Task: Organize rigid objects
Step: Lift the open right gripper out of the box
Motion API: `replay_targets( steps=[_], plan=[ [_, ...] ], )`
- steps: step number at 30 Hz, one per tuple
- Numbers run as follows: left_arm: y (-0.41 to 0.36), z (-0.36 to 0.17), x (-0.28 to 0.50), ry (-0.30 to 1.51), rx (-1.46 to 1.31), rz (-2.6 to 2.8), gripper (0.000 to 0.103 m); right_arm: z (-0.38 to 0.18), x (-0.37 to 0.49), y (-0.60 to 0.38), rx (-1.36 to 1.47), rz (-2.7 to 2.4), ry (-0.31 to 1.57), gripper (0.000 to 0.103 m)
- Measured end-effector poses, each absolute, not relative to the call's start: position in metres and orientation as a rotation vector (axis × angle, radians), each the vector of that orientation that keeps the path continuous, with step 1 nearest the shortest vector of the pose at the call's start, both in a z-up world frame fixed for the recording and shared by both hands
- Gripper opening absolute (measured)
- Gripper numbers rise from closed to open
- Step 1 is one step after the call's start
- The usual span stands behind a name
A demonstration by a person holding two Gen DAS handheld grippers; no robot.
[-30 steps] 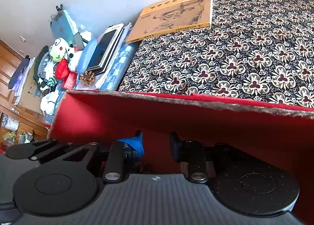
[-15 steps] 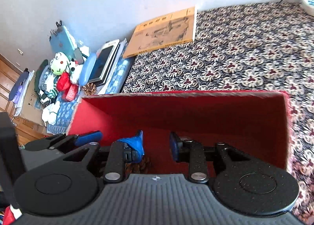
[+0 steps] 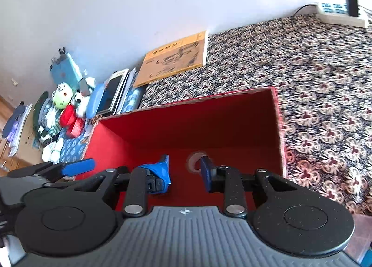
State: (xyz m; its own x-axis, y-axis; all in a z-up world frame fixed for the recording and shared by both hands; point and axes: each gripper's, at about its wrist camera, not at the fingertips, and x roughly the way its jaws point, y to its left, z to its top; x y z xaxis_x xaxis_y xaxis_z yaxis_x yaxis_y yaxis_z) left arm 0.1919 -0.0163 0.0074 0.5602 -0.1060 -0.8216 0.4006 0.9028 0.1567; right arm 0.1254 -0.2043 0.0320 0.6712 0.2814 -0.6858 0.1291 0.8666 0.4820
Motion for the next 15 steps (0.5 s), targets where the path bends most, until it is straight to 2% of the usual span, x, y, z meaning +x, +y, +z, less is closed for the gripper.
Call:
replay_targets(
  steps=[15],
  plan=[
    [-0.008, 0.042, 0.136, 0.861, 0.351, -0.316, 0.074, 0.051, 0.073, -0.197, 0.539, -0.004, 0.755, 0.013]
  ],
)
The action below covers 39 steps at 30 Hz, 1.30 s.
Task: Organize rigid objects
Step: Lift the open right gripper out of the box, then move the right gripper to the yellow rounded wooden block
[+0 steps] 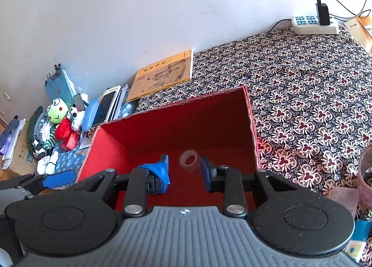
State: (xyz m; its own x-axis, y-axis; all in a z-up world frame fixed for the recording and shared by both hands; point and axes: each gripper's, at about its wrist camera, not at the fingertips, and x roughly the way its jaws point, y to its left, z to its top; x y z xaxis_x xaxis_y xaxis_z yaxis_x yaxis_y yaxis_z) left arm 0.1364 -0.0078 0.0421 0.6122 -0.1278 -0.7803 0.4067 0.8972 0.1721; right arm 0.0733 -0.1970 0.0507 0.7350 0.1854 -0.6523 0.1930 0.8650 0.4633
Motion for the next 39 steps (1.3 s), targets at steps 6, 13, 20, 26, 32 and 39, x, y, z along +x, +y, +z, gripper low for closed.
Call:
replay_targets(
  steps=[6, 13, 20, 26, 32, 39],
  plan=[
    [0.000, 0.044, 0.121, 0.860, 0.369, -0.302, 0.075, 0.056, 0.059, -0.181, 0.488, -0.017, 0.754, 0.013],
    [0.017, 0.043, 0.108, 0.884, 0.345, -0.304, 0.075, 0.059, 0.044, -0.167, 0.468, -0.015, 0.762, 0.013],
    [0.030, 0.043, 0.097, 0.893, 0.331, -0.309, 0.075, 0.060, 0.032, -0.154, 0.479, 0.003, 0.767, 0.013],
    [0.037, 0.042, 0.088, 0.902, 0.334, -0.322, 0.076, 0.062, 0.024, -0.145, 0.486, 0.020, 0.767, 0.013],
    [0.042, 0.035, 0.081, 0.924, 0.342, -0.324, 0.076, 0.059, 0.018, -0.139, 0.498, 0.030, 0.779, 0.013],
    [0.045, 0.023, 0.076, 0.953, 0.353, -0.327, 0.076, 0.054, 0.012, -0.132, 0.505, 0.054, 0.806, 0.013]
  ],
)
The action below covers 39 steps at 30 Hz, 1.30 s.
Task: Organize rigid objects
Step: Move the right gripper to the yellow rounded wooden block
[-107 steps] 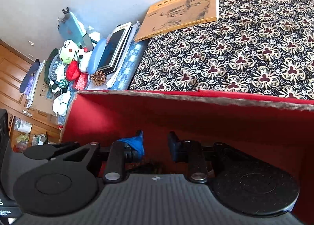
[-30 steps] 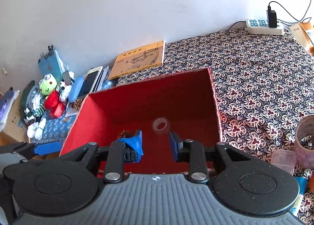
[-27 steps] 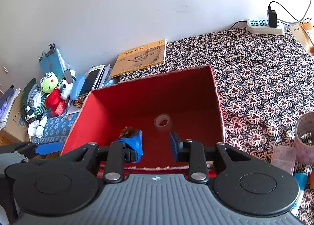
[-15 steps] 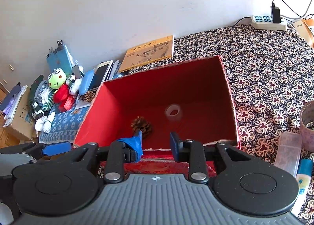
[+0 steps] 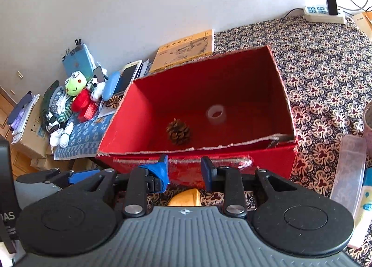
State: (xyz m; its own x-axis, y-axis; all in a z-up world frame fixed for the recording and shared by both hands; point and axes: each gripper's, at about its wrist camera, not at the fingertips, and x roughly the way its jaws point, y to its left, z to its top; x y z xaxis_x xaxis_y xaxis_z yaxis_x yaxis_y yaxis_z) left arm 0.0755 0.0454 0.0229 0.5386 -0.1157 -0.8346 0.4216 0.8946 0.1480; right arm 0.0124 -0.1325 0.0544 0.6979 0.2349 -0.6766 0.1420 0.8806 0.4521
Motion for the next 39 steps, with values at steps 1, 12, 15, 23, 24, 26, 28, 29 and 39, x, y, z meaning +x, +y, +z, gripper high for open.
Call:
replay_targets(
  steps=[1, 12, 15, 23, 24, 26, 28, 29, 39],
  plan=[
    [0.046, 0.021, 0.075, 0.959, 0.354, -0.327, 0.076, 0.053, 0.012, -0.132, 0.505, 0.055, 0.811, 0.013],
    [0.048, 0.000, 0.074, 1.018, 0.364, -0.327, 0.076, 0.034, 0.013, -0.127, 0.518, 0.070, 0.884, 0.013],
    [0.049, -0.006, 0.075, 1.037, 0.363, -0.326, 0.076, 0.027, 0.014, -0.128, 0.526, 0.074, 0.904, 0.013],
    [0.060, -0.028, 0.075, 1.081, 0.308, -0.367, 0.076, 0.009, 0.012, -0.138, 0.566, 0.054, 0.953, 0.013],
    [0.062, -0.031, 0.074, 1.084, 0.294, -0.379, 0.076, 0.007, 0.012, -0.140, 0.575, 0.055, 0.960, 0.013],
    [0.066, -0.041, 0.073, 1.095, 0.263, -0.409, 0.076, 0.001, 0.011, -0.143, 0.597, 0.062, 0.976, 0.013],
    [0.069, -0.050, 0.070, 1.107, 0.244, -0.442, 0.076, -0.004, 0.012, -0.145, 0.620, 0.073, 0.993, 0.013],
    [0.068, -0.054, 0.068, 1.110, 0.239, -0.453, 0.076, -0.008, 0.013, -0.144, 0.629, 0.080, 1.002, 0.013],
    [0.058, -0.078, 0.065, 1.114, 0.172, -0.547, 0.079, -0.025, 0.036, -0.128, 0.617, 0.203, 1.034, 0.014]
  ],
)
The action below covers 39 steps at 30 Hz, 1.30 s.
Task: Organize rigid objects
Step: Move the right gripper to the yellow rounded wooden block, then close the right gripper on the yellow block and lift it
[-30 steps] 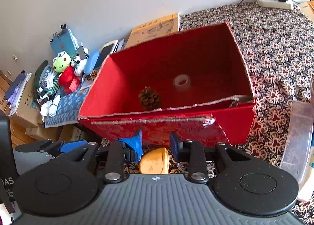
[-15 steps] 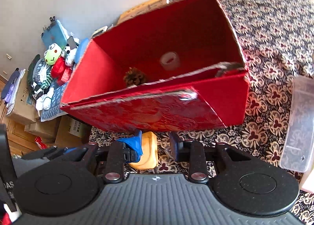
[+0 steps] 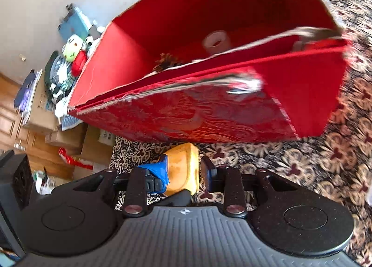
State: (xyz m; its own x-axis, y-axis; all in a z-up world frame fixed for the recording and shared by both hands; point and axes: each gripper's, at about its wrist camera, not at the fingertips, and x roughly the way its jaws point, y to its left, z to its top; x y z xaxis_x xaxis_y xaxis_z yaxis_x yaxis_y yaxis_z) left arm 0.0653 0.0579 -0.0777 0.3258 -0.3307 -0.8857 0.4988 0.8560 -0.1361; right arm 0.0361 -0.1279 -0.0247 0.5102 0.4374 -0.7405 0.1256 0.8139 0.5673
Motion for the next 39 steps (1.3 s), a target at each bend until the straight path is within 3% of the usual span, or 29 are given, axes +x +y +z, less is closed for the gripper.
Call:
replay_targets(
  steps=[13, 20, 29, 39],
  plan=[
    [0.037, -0.102, 0.069, 1.131, 0.146, -0.566, 0.079, -0.047, 0.057, -0.111, 0.496, 0.305, 1.096, 0.018],
    [0.015, -0.107, 0.066, 1.089, 0.199, -0.559, 0.063, -0.050, 0.058, -0.116, 0.539, 0.323, 1.092, 0.018],
    [0.012, -0.105, 0.068, 1.083, 0.204, -0.565, 0.062, -0.050, 0.058, -0.116, 0.573, 0.327, 1.091, 0.017],
    [0.035, -0.060, 0.053, 0.997, 0.209, -0.574, 0.062, -0.010, 0.042, -0.116, 0.591, 0.390, 0.986, 0.017]
  ],
)
